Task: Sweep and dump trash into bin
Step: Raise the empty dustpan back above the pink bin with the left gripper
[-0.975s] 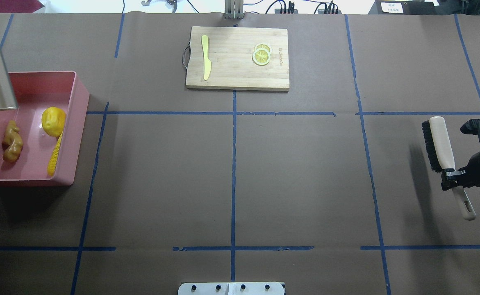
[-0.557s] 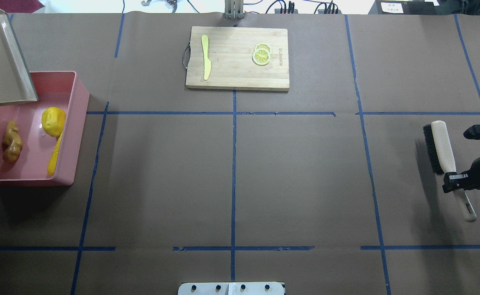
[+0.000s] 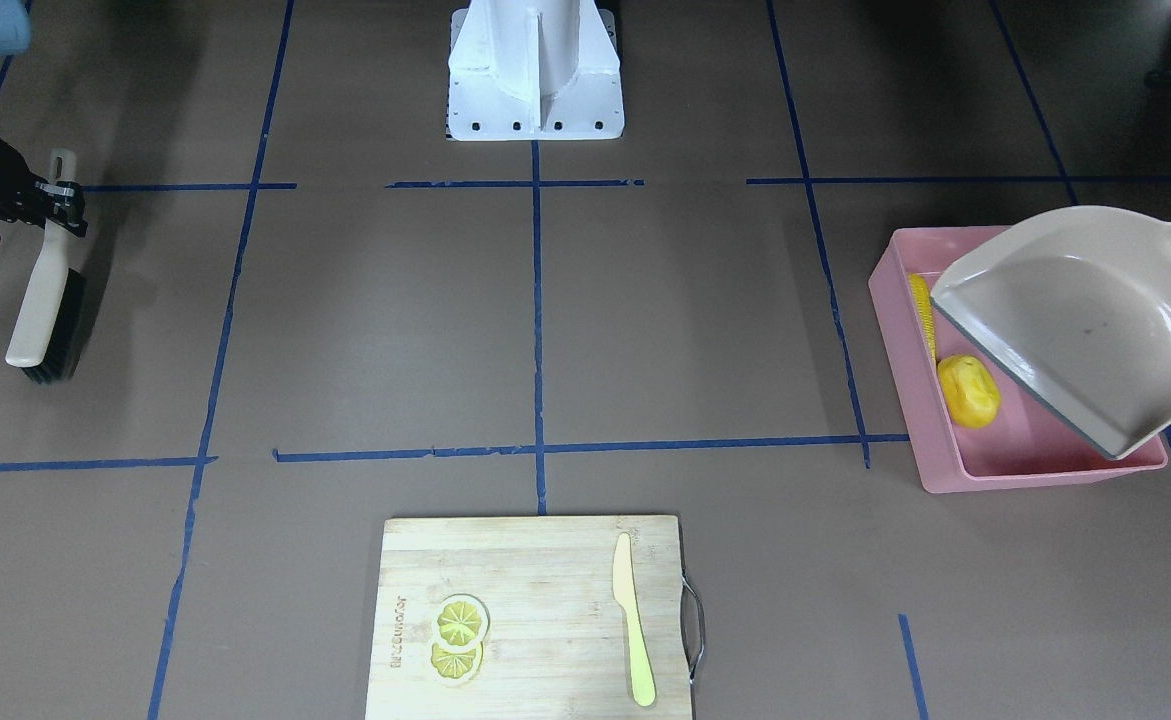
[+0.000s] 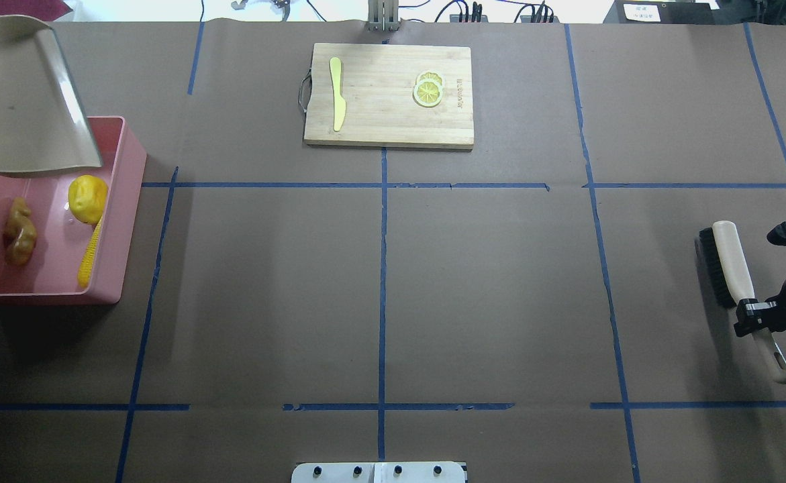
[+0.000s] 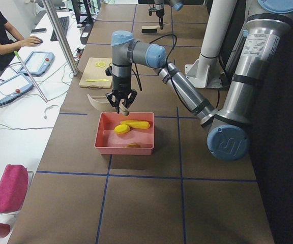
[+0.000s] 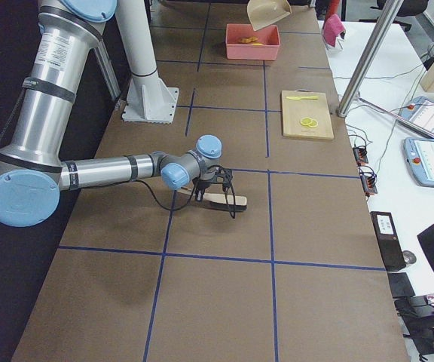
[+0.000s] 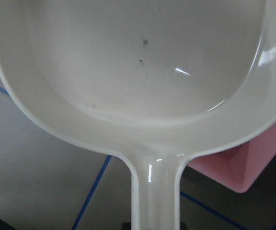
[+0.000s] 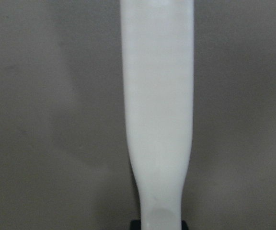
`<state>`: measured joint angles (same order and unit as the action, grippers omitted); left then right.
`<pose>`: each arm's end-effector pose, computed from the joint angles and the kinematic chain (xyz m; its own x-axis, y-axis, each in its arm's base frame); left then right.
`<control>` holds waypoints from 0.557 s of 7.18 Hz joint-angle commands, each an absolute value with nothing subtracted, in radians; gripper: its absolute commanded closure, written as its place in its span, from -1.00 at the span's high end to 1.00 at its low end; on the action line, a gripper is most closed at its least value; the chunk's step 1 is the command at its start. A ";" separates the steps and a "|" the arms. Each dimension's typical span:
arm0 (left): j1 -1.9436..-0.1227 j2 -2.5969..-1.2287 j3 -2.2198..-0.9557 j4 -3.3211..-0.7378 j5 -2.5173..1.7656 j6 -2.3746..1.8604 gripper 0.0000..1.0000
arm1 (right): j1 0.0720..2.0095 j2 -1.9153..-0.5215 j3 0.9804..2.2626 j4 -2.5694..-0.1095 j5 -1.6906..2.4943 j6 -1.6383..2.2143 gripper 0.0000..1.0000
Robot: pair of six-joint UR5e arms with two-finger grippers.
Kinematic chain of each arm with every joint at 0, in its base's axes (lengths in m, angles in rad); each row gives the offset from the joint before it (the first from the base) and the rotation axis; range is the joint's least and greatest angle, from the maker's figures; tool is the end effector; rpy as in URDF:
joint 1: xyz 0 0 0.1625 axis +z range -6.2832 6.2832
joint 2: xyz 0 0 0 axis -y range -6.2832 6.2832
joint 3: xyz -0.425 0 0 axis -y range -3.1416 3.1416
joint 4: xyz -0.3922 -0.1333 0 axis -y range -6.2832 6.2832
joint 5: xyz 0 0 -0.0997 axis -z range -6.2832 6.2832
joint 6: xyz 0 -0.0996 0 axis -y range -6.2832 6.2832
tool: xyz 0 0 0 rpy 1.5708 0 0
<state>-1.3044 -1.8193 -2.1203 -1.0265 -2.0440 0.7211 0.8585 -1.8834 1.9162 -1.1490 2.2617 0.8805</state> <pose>0.0461 -0.5027 0.3544 0.4541 0.8754 -0.1656 -0.7384 0.4738 0.4798 -0.1985 -0.3367 0.5792 0.7077 0.0687 0.7031 0.0652 0.9847 -0.1618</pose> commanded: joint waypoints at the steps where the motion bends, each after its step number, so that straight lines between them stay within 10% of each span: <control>1: -1.273 -1.862 -2.115 -1.023 -2.106 0.695 -1.00 | 0.857 -1.884 1.890 -1.149 2.287 0.881 -0.99; 3: -1.229 -1.867 -2.121 -1.029 -2.106 0.647 -1.00 | 0.857 -1.884 1.884 -1.149 2.287 0.881 -0.87; 4: -1.212 -1.868 -2.120 -1.031 -2.108 0.649 -0.99 | 0.856 -1.876 1.882 -1.149 2.287 0.881 -0.23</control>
